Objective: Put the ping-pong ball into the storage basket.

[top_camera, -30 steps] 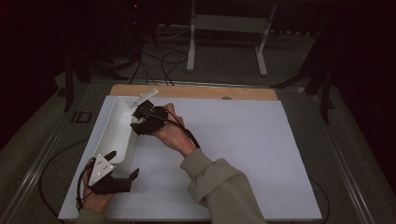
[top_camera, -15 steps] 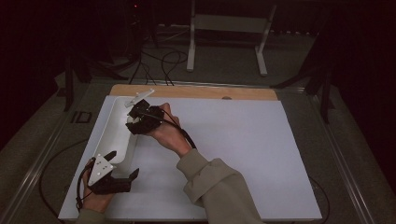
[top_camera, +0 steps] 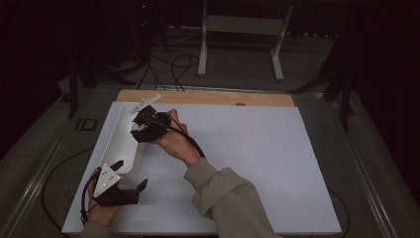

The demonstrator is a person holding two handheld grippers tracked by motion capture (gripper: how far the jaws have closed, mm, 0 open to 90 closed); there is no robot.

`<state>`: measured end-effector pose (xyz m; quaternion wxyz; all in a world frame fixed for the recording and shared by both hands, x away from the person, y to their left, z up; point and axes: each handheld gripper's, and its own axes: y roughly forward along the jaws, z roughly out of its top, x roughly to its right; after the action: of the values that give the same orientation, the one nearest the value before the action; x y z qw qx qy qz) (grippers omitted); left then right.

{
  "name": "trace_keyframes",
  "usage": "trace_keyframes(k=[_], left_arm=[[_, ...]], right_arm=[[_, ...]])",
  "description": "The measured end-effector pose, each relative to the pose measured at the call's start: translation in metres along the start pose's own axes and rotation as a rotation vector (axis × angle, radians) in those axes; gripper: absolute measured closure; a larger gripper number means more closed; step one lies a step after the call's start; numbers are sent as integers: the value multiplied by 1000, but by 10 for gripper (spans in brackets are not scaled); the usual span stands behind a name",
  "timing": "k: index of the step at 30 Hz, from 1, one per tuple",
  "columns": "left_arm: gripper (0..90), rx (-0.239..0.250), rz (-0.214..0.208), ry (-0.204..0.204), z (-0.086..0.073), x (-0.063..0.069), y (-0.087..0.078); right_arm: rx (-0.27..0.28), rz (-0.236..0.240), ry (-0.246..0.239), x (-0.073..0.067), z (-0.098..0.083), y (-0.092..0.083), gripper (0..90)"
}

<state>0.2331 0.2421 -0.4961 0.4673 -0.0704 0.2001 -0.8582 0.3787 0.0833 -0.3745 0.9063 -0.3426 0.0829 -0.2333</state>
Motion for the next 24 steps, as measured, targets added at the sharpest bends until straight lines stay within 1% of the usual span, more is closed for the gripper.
trace_keyframes(k=[3, 8, 24], left_arm=[[0, 1, -1, -1, 0, 0, 0], [0, 1, -1, -1, 0, 0, 0], [0, 3, -3, -3, 0, 0, 0]], right_arm=[[4, 6, 7, 0, 2, 2, 507], [11, 12, -1, -3, 5, 4, 506], [5, 25, 2, -8, 10, 13, 506]])
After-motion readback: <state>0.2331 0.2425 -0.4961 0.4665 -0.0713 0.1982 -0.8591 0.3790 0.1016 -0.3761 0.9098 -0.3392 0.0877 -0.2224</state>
